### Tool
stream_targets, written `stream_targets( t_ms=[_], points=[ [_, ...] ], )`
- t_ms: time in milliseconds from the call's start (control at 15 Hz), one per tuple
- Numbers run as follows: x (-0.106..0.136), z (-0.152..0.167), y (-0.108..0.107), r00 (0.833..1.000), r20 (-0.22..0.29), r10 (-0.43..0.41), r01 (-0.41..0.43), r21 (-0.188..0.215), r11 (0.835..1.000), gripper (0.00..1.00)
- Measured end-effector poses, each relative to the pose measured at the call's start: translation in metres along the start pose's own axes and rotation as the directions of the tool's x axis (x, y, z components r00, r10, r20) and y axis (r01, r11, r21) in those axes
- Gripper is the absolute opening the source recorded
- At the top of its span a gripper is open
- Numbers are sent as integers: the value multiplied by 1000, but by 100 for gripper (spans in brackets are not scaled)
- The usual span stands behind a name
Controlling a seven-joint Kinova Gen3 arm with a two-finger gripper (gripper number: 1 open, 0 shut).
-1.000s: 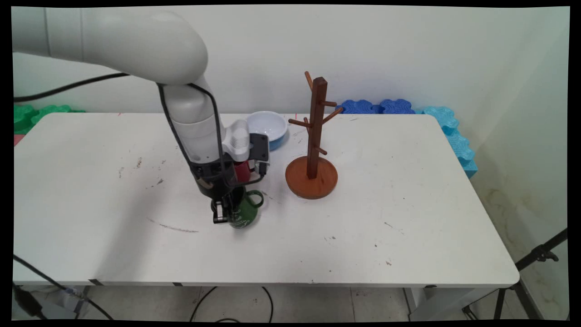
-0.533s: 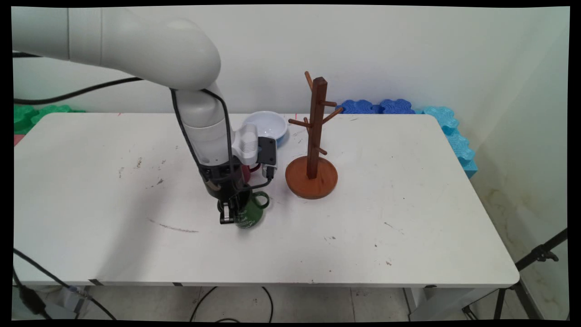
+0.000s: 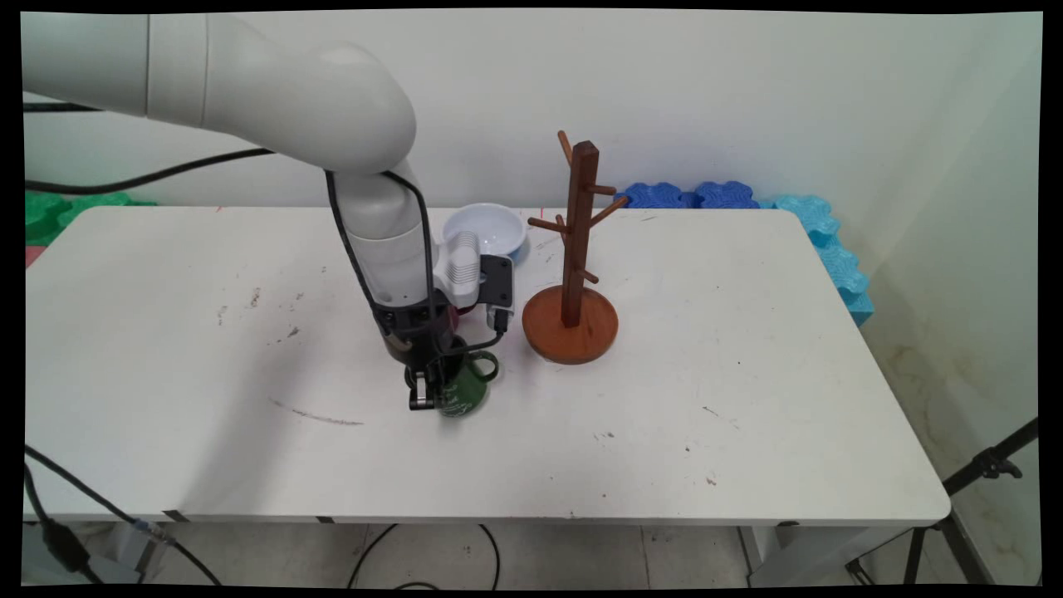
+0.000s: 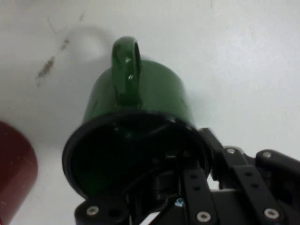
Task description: Place the picked object on the table
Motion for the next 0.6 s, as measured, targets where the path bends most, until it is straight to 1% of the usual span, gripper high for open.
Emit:
stream_targets(
  t_ms=[67, 133, 400, 600],
  points=[
    [1, 1, 0, 1000, -2, 1, -1, 0, 1000, 0],
    [2, 2, 0, 1000, -4, 2, -2, -1, 1000, 100],
    [6, 5, 2, 1000, -18, -2, 2, -7, 1000, 100],
    [8, 6, 3, 999, -41, -11, 10, -15, 1000, 100]
  ],
)
